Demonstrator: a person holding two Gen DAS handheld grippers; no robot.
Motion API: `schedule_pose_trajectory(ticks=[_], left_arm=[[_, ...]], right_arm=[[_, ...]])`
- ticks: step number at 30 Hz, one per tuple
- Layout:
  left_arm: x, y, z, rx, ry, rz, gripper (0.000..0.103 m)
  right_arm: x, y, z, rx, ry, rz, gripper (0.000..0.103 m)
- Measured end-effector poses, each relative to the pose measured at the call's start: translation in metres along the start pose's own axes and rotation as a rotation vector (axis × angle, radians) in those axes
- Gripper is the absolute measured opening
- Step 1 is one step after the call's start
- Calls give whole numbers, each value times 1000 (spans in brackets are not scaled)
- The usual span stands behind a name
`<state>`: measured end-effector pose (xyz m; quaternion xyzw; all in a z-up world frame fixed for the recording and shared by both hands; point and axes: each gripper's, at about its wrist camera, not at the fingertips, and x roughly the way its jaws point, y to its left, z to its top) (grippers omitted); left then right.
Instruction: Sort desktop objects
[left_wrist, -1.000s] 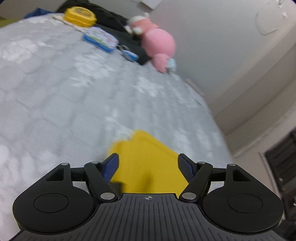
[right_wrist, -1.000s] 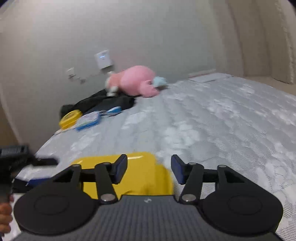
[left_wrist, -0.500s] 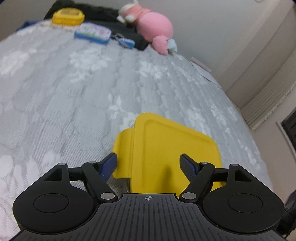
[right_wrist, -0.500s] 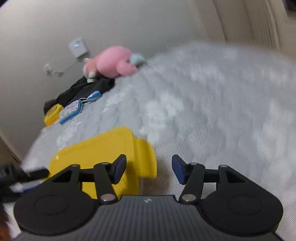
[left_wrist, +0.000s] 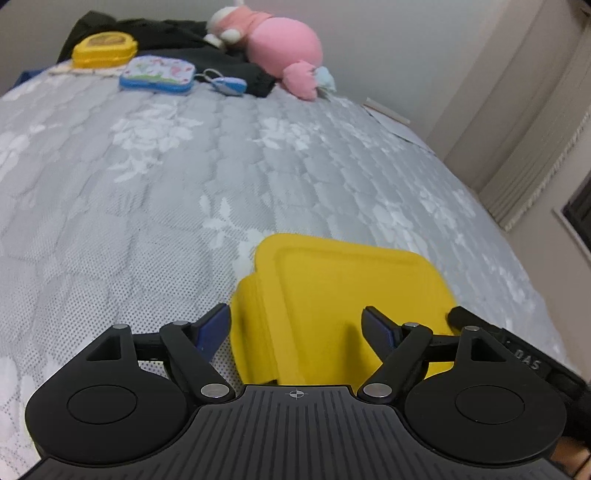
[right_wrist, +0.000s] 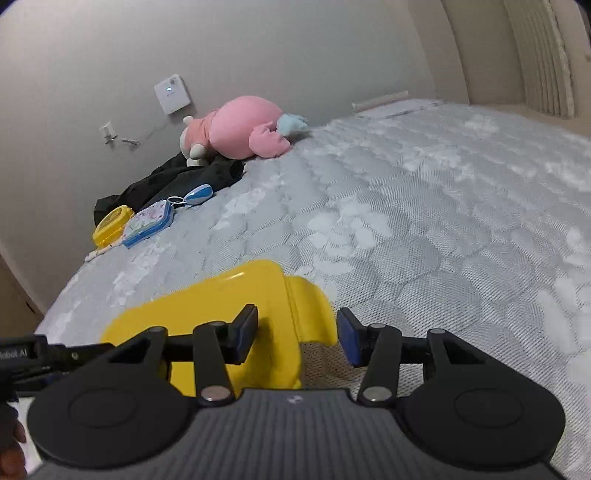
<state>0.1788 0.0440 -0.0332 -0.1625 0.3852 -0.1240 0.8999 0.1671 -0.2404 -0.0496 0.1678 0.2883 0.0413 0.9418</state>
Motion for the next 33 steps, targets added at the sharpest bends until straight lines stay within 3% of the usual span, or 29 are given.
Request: schedule_pose_trajectory(ticks=[11,17,20,22,24,27,30,33], left_arm=[[10,-2,1,87,-12,-12,85],[-8,51,9,-281,-12,-168,83],[-17,83,7,-497,-29,-246,83],[-28,88,11,-539,-97,-310,83],[-32,78,15,-525,-134,-387,83],[-19,52,16,-476,-98,-494,84],[2,31,10,-389,-8,-447,83],[12,32,6,-394,39,-417,73]], right_arm=[[-11,9,-12,-8,40,-29,56],[-11,12,-12,-88,29,-21,59],[-22,8,-6,-60,-21,-16,38],[-30,7,-1,-49,-60,-18,2],[-33,8,3,-54,-75,6,3],[-24,20,5,-67,-43,80,3],[-11,38,-2,-126,-5,120,3],[0,47,-14,-172,31,126,3]])
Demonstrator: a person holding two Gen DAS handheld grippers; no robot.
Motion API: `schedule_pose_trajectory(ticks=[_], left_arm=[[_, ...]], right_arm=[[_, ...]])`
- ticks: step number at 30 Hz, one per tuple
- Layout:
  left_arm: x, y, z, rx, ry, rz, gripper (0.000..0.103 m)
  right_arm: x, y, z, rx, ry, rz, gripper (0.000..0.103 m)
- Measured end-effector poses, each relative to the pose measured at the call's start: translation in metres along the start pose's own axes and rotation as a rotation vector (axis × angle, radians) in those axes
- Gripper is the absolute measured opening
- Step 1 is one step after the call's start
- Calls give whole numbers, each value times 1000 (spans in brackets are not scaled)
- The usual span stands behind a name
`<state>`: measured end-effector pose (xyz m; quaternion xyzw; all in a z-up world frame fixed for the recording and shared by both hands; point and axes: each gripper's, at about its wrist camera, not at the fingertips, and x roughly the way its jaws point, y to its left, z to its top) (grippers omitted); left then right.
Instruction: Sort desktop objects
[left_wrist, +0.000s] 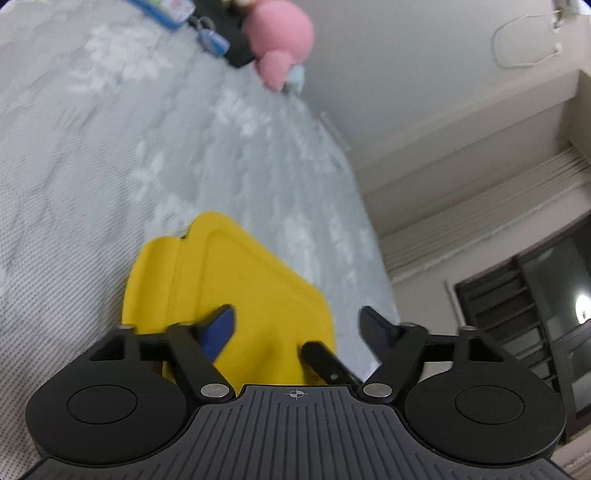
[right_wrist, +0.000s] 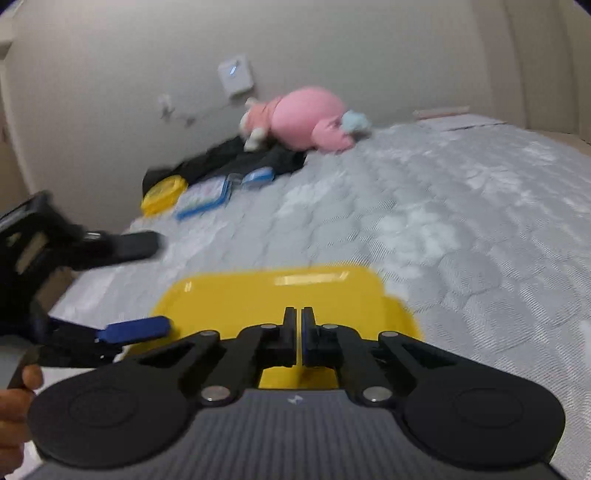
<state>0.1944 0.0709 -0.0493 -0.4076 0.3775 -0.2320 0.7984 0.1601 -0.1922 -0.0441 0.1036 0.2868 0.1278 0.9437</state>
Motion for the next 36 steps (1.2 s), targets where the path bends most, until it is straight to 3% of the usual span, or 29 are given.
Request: schedule_pose_trajectory(ticks=[4,9,11,13,14,15,18,20,23,25,28,31,32,36], left_arm=[[0,14,4,-73,12,-7,61],[-2,24,5,-106,11,12,38],[-4,28,5,-120,10,9,36],[-9,31,5,-143,-5,-28,45],[-13,32,6,-150,-21,-53,59],[-20,29,7,-141,-59,-79,65],[-45,20,17,-83,-182,-130,74],[-51,23,22,-87,-215,-97,77],[-47,37,23,-135,-206,37,76],[-39,44,24,-153,-173,94,74],[-18,43,23,-124,-87,136,71],[2,38,19,-54,-19,189,63],[4,39,16,-44,-9,193,57],[8,44,13,-21,11,194,57]], right_arm=[[2,7,-3,-63,-2,-2,6],[1,-4,-3,22,2,41,6],[0,-9,-2,53,8,56,6],[-7,-13,-1,82,-4,31,6],[-13,-17,1,111,-20,14,9],[-19,-23,3,147,-46,0,11],[-36,-42,11,213,-123,-106,27],[-40,-55,12,240,-138,-164,34],[-29,-74,8,357,-67,-137,38],[-18,-82,2,434,4,-97,45],[-11,-84,-4,491,43,-36,48],[-7,-79,-6,469,57,-18,50],[-7,-77,-7,457,54,-24,49],[-3,-75,-4,435,35,-20,49]])
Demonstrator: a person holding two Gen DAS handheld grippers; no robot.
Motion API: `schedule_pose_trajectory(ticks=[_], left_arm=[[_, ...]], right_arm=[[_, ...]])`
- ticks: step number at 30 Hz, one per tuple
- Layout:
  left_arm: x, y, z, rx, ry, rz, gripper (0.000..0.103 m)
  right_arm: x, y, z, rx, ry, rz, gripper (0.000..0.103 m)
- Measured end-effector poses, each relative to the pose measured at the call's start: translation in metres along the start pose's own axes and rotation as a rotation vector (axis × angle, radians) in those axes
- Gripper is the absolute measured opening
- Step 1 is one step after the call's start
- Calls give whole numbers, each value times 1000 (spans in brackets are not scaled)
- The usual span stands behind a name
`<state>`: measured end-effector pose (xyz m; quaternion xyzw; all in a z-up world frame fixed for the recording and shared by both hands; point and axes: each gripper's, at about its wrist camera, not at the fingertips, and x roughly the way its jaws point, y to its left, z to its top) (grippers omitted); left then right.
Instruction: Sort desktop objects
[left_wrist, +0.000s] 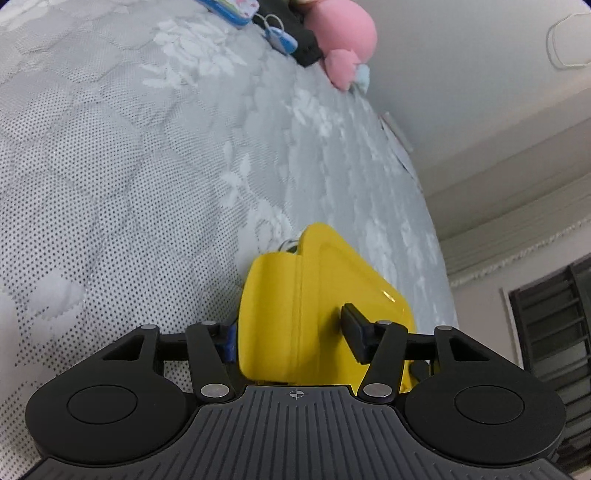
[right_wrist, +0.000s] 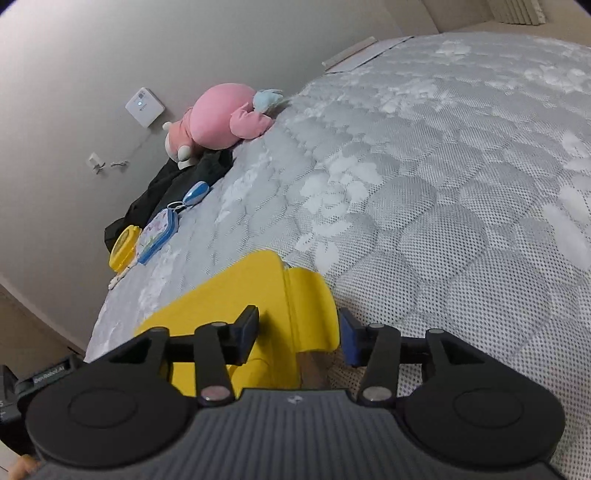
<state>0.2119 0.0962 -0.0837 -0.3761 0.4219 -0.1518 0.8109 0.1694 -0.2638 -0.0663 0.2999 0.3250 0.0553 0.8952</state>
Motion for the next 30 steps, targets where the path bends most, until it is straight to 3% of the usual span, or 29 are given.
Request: schedule_pose_trajectory(ticks=[8,12,16,20,23,25,30], left_arm=[[-1,1,-4,-9,34,7,65],[0,-3,-6,20,34,43,78],[0,-4,-6,23,32,44,79],[-8,-3,-3,3,19,23,69],[-27,-2,4,-13,-74,34,69],[-38,0,9,-49,-126,-7,69],[-45,-3,13,-110,-124,-273,69]], right_arm=[[-1,7,0,-55,-15,-8,50],[-4,11,-5,-89,-18,-39,51],[-5,15,-6,-116,-23,-55,52],[-7,17,-7,-161,-38,-62,51],[-11,17,-8,-177,-66,-81,51],[-13,17,-8,-174,-79,-87,50],[-15,17,-8,-175,-102,-89,50]])
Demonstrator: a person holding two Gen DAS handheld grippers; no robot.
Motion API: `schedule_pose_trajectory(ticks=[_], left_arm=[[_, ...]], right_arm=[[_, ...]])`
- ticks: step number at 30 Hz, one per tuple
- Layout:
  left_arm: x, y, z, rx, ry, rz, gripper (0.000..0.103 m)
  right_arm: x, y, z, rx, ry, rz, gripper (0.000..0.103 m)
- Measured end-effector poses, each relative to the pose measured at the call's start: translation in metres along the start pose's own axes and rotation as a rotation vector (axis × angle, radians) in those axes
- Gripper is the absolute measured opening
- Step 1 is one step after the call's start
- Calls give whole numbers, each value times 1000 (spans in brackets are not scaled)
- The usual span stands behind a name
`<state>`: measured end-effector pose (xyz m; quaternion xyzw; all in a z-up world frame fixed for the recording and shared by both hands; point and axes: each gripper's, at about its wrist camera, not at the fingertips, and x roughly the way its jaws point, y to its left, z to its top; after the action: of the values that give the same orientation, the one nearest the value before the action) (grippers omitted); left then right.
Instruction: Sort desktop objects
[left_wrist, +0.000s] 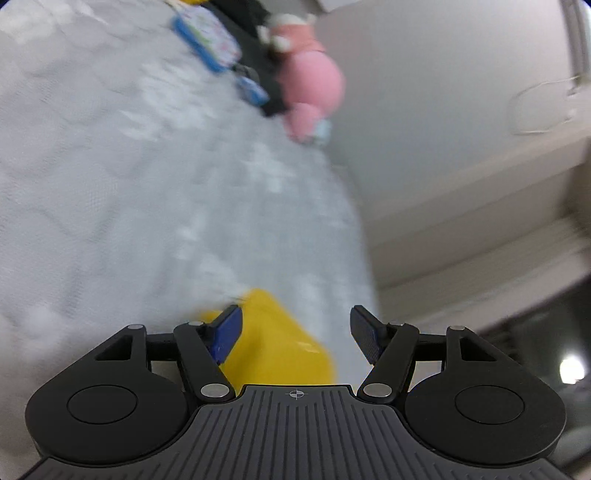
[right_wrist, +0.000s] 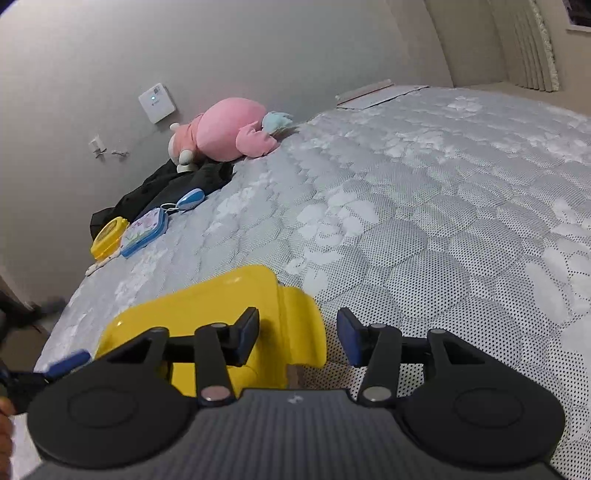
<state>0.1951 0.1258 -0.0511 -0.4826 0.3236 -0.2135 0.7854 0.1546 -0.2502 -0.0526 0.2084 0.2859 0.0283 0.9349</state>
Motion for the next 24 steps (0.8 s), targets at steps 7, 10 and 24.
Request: schedule_pose_trajectory(ticks=[7,10,24], left_arm=[[32,-3,-19,2,164,-25,68],[35,2,-19,-12,175,25,54],[43,2,-14,39,170,62,42]], right_arm=[[-16,15,5,-38,-76,103,32],[-12,26,1,-68,-36,177,31],[7,63,-20,-320,15,171,27]])
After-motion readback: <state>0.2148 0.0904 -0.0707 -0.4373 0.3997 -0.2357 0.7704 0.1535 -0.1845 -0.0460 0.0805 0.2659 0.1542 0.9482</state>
